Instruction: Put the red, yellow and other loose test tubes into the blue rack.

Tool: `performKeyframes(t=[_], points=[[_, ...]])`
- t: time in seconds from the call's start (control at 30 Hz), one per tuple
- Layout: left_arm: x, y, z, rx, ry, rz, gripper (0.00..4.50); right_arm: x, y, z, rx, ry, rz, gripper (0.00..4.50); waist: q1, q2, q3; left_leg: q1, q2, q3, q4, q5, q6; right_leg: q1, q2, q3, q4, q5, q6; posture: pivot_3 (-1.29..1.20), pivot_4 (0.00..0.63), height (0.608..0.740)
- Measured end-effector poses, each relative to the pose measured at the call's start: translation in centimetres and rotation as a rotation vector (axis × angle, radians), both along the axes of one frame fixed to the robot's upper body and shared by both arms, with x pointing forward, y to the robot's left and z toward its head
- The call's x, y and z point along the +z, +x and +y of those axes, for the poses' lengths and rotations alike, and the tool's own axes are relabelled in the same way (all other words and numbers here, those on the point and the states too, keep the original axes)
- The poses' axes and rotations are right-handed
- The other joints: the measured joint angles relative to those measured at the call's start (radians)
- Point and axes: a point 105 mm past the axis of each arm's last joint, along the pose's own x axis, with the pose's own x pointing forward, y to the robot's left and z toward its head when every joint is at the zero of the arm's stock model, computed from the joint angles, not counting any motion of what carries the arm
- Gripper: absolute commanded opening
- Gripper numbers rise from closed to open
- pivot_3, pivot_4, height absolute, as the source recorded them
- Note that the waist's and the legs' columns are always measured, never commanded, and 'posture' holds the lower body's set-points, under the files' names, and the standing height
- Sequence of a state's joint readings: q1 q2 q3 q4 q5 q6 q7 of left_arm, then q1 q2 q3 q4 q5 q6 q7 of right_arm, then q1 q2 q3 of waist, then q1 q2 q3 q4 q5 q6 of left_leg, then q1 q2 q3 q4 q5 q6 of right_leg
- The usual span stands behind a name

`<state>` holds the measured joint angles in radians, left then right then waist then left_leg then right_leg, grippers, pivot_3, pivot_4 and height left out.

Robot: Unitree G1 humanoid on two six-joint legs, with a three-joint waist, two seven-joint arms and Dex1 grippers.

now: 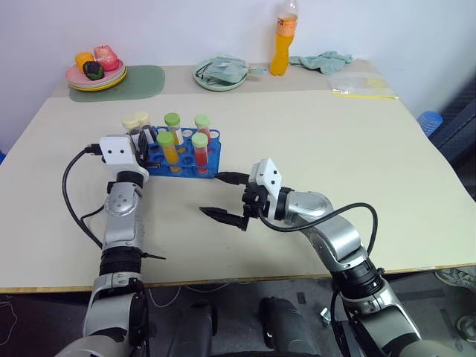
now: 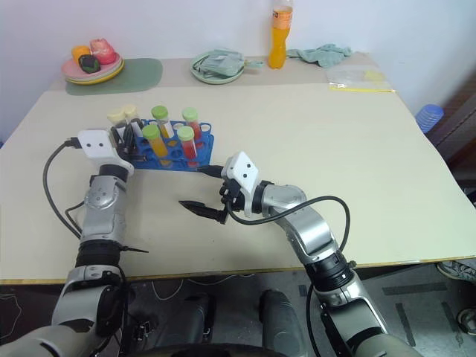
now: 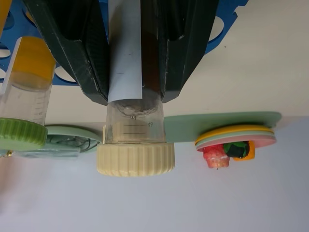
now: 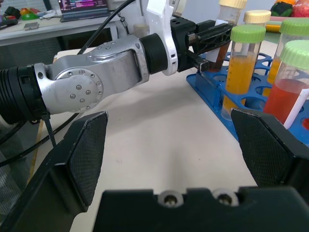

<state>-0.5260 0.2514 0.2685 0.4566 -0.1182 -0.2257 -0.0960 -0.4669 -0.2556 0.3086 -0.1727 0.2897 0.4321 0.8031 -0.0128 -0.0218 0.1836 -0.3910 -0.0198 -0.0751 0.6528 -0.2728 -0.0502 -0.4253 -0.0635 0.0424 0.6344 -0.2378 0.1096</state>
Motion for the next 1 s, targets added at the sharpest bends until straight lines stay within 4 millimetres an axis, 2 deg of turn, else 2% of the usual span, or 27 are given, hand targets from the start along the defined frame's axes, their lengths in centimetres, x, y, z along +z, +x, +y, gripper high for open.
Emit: performKeyframes(t=[0.03,0.07,0.2,0.33,0.4,0.5,0.6,0.77,0.87,1.0], points=[[0.0,0.0,0.0,-0.001,-0.001,0.0,1.8,0.0,0.0,0.0,0.0,-0.001,0.001,4.5,0.0,0.0,0.0,0.0,0.0,0.0,0.0,0.0,0.0,0.0,0.0,0.0,0.0,0.0,0.0,0.0,0.15,0.74],[-0.1,0.0,0.0,-0.004,-0.001,0.004,2.14,0.0,0.0,0.0,0.0,-0.001,0.002,4.5,0.0,0.0,0.0,0.0,0.0,0.0,0.0,0.0,0.0,0.0,0.0,0.0,0.0,0.0,0.0,0.0,0.15,0.74],[-0.3,-0.2,-0.1,-0.028,-0.043,-0.001,4.22,-0.1,0.0,-0.2,-0.006,-0.002,0.004,4.5,-0.002,0.0,0.0,0.0,0.0,0.0,0.0,0.0,0.0,0.0,0.0,0.0,0.0,0.0,0.0,0.0,0.15,0.74],[0.7,-2.7,1.2,-0.04,-0.099,-0.068,4.22,0.0,0.2,-1.0,-0.022,-0.016,-0.007,4.5,-0.009,0.0,0.0,0.0,0.001,-0.001,-0.002,0.0,0.0,-0.002,0.0,0.001,0.0,0.0,0.0,0.0,0.15,0.74],[0.8,-4.5,2.7,-0.026,-0.115,-0.075,4.22,0.2,0.4,-1.8,-0.035,-0.03,-0.019,4.5,-0.009,0.0,0.0,0.0,0.001,-0.002,-0.002,0.0,0.0,-0.002,0.0,0.001,0.0,0.0,0.0,0.0,0.15,0.74],[1.2,-8.3,5.7,-0.01,-0.095,-0.044,4.22,0.1,0.6,-3.6,-0.061,-0.057,-0.018,4.5,-0.007,0.0,0.0,0.0,0.001,-0.002,-0.002,0.0,0.0,-0.001,0.0,0.002,0.0,0.0,0.0,0.0,0.15,0.74],[1.4,-10.8,7.2,-0.008,-0.055,0.017,4.22,0.2,1.0,-5.4,-0.1,-0.071,-0.005,4.5,0.001,0.0,0.0,0.0,0.001,-0.001,-0.002,0.0,0.0,0.001,0.0,0.0,-0.002,0.0,0.0,0.0,0.15,0.74],[-1.7,-14.5,8.4,-0.057,0.022,0.277,4.22,0.6,2.5,-9.5,-0.222,-0.116,-0.005,4.5,-0.001,0.0,0.0,0.001,0.001,0.001,-0.002,0.0,0.001,0.002,0.0,0.0,-0.003,-0.001,-0.001,0.0,0.15,0.74],[-3.4,-16.5,9.2,-0.051,0.034,0.378,4.22,-0.4,4.3,-13.2,-0.347,-0.165,0.033,4.5,-0.003,0.0,0.0,0.002,0.002,0.002,-0.003,-0.001,0.001,0.002,0.001,0.0,-0.003,-0.001,-0.001,0.0,0.15,0.74],[-3.2,-16.7,8.6,-0.052,0.043,0.379,4.22,-1.1,5.2,-14.1,-0.365,-0.171,0.046,4.5,-0.002,0.0,0.0,0.002,0.002,0.002,-0.003,-0.001,0.001,0.003,0.001,0.001,-0.003,-0.001,-0.001,0.0,0.15,0.74]])
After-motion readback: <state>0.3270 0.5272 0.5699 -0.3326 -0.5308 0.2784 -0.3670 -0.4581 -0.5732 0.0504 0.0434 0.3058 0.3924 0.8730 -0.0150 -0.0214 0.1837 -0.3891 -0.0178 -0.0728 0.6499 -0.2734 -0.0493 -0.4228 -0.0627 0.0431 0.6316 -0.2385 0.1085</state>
